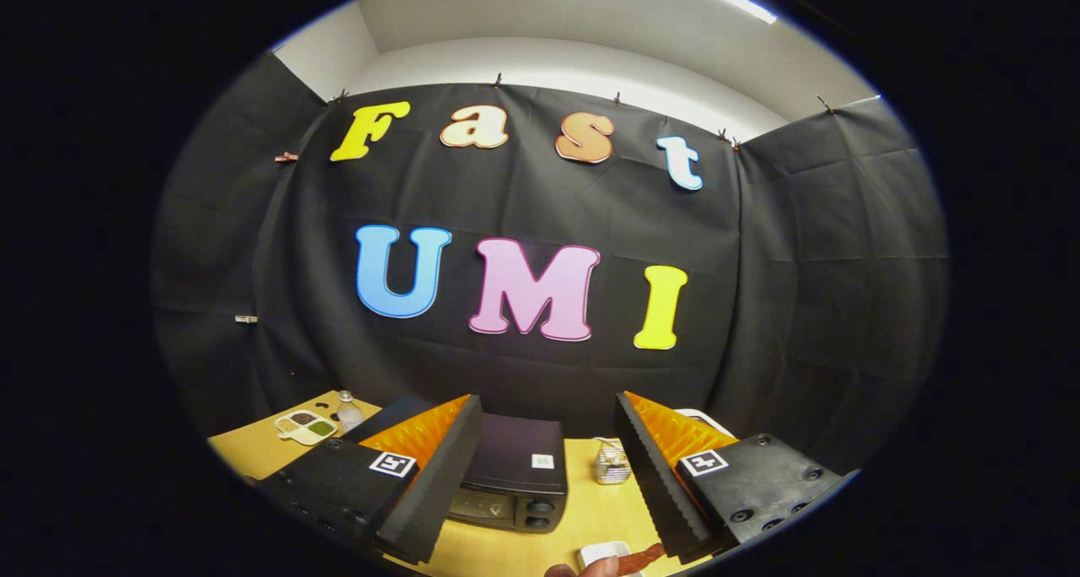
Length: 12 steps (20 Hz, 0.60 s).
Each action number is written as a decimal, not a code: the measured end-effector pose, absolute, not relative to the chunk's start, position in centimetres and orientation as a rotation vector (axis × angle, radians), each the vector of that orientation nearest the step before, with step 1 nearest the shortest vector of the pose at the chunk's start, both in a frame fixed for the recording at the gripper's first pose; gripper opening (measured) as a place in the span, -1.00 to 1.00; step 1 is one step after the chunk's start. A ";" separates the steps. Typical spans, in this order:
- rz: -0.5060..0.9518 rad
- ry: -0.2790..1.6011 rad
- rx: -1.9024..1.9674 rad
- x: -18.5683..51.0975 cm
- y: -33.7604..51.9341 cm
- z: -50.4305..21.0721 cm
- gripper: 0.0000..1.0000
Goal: Open the toaster oven, put the food inside, and close the toaster oven door.
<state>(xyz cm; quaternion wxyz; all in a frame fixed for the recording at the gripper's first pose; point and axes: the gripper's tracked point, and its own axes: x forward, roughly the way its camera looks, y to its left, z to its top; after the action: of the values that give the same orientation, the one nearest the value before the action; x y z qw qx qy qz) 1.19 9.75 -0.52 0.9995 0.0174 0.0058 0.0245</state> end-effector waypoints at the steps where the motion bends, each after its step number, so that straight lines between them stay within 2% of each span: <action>1: 0.055 0.015 0.041 1.5 10.9 -0.8 0.95; 12: 0.063 0.120 0.107 7.7 21.4 -8.8 0.95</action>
<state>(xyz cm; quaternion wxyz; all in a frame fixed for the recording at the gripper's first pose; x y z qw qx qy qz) 7.73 21.35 -8.79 0.9963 0.0536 0.0599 0.0314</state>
